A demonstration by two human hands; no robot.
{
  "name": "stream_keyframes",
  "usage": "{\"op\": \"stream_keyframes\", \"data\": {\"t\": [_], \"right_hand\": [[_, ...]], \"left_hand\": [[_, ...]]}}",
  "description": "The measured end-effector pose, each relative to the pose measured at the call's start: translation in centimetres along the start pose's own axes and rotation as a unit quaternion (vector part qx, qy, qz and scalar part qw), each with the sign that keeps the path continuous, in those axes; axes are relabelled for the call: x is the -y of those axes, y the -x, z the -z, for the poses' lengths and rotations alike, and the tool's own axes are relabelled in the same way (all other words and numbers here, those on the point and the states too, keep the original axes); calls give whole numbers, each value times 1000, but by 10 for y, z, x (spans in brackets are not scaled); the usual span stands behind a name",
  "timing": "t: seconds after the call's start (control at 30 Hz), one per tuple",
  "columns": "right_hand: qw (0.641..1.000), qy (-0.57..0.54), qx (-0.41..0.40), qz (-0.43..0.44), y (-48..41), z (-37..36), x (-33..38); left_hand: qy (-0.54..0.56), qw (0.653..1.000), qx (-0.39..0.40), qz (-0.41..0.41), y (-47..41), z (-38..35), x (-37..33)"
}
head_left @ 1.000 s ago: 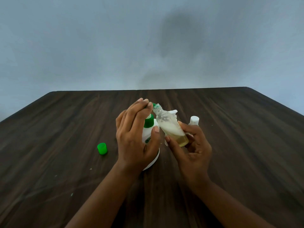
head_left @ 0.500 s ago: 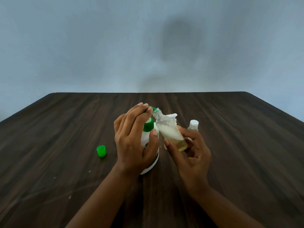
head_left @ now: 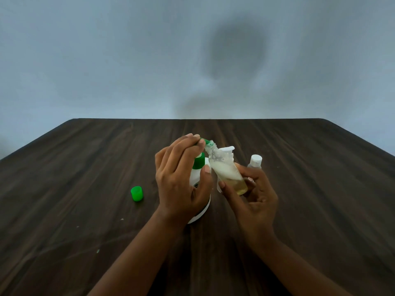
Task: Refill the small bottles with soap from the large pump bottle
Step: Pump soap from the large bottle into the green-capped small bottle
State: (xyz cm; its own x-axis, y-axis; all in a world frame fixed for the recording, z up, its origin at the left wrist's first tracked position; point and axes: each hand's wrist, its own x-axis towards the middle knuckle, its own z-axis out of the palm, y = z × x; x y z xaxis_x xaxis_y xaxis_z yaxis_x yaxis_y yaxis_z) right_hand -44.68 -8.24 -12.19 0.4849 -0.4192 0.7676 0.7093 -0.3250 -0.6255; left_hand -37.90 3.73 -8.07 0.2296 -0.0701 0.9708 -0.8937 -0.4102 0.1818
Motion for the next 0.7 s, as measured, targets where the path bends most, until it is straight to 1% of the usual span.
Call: {"op": "stream_keyframes", "data": {"t": [0.23,0.5,0.7], "right_hand": [[1000,9,0,11,-1,0,2],[999,-18,8,-32,3,2,2],[1000,-20,11,-9,-2,-3,3]], "left_hand": [[1,1000,10,-2,-2,3,1],[2,1000,-1,6,4,-2,-1],[5,1000,-8,5,-2,1,-1]]}}
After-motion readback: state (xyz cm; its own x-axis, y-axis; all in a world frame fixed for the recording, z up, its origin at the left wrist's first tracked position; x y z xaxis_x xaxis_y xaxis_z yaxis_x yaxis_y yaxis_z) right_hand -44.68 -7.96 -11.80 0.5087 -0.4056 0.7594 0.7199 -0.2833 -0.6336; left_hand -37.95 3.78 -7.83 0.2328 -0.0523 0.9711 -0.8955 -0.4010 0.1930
